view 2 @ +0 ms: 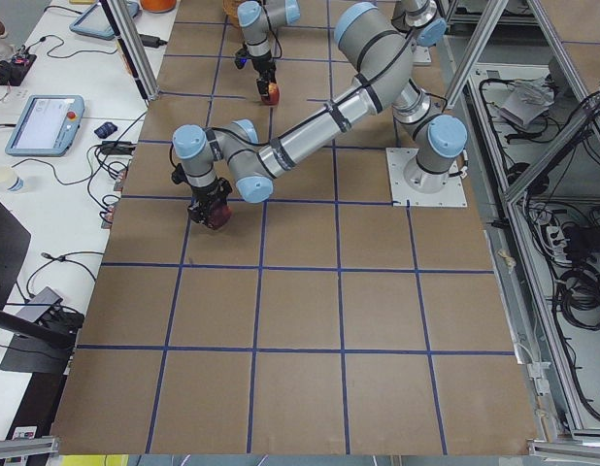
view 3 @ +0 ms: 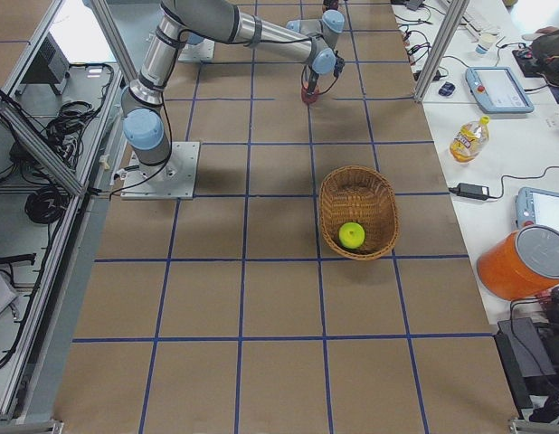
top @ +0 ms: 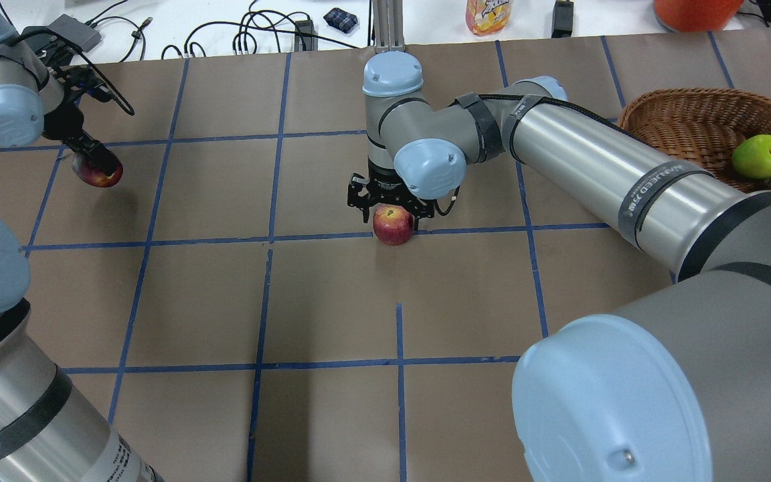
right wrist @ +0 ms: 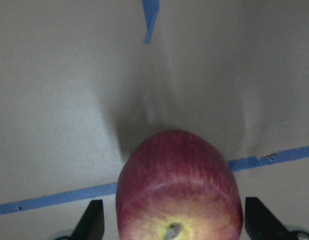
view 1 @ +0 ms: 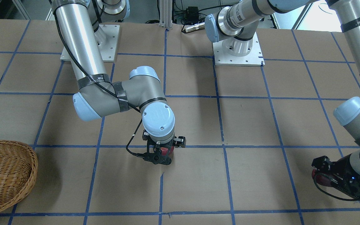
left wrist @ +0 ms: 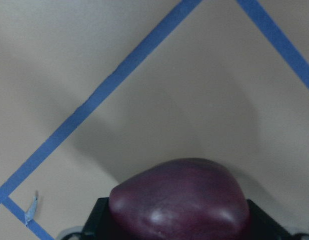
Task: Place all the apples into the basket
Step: 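Place the red apple in the basket with right while left sets dark apple at center, then reach the right gripper to the dark red apple at center and grasp it, then carry the dark red apple into the basket with the right gripper and release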
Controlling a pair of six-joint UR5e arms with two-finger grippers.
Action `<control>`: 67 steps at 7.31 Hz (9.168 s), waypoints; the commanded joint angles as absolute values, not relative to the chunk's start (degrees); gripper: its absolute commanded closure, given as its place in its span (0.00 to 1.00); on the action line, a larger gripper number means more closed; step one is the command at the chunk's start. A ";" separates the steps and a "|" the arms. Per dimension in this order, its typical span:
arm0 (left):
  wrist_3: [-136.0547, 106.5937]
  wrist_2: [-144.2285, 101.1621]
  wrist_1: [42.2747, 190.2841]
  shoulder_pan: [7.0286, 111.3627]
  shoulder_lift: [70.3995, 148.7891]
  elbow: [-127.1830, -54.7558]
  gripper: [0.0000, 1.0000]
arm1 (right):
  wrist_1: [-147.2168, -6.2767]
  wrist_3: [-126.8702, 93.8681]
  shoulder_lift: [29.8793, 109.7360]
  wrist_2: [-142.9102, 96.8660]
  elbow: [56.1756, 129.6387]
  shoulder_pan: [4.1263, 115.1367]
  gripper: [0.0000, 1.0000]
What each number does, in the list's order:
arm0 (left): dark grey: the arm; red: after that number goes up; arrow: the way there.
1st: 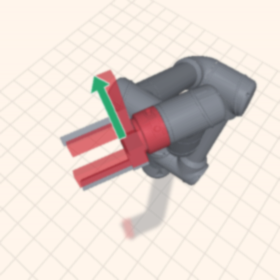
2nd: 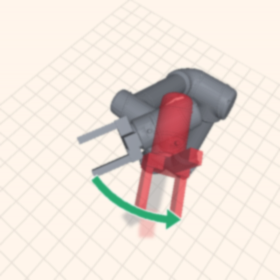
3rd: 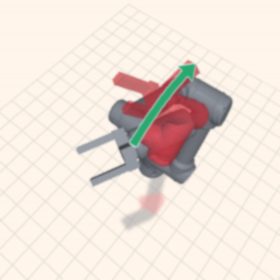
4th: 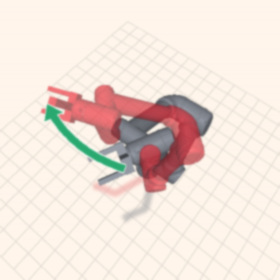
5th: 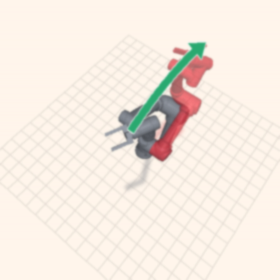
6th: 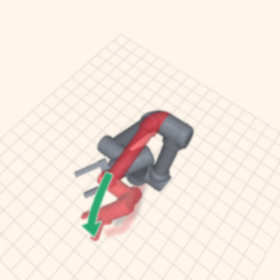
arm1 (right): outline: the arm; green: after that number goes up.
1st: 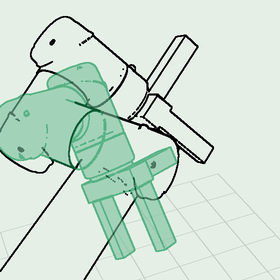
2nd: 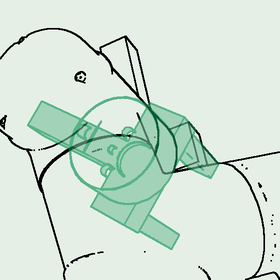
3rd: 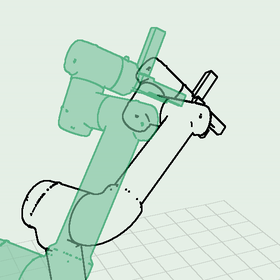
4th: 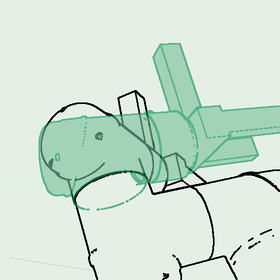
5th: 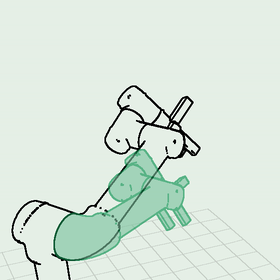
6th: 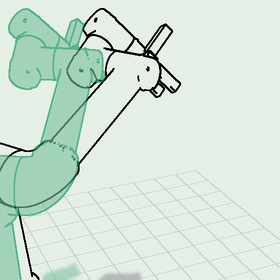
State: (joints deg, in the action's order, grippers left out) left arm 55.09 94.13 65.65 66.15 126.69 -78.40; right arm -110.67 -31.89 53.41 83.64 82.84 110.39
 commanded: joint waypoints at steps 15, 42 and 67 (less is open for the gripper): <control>-38.59 84.81 53.00 111.00 117.78 -96.77 0.00 | -113.71 26.95 61.53 96.76 82.70 66.02 1.00; -0.97 88.24 95.01 89.74 87.72 -90.70 0.00 | -119.44 -69.17 54.32 86.48 84.20 112.50 0.00; -0.35 87.80 94.83 89.38 87.80 -89.47 0.00 | -101.60 7.38 53.44 99.91 73.74 71.98 0.11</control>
State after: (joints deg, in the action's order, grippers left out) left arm -0.35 87.82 94.83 89.38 87.80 -89.48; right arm -101.59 7.02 53.87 98.38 73.67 72.07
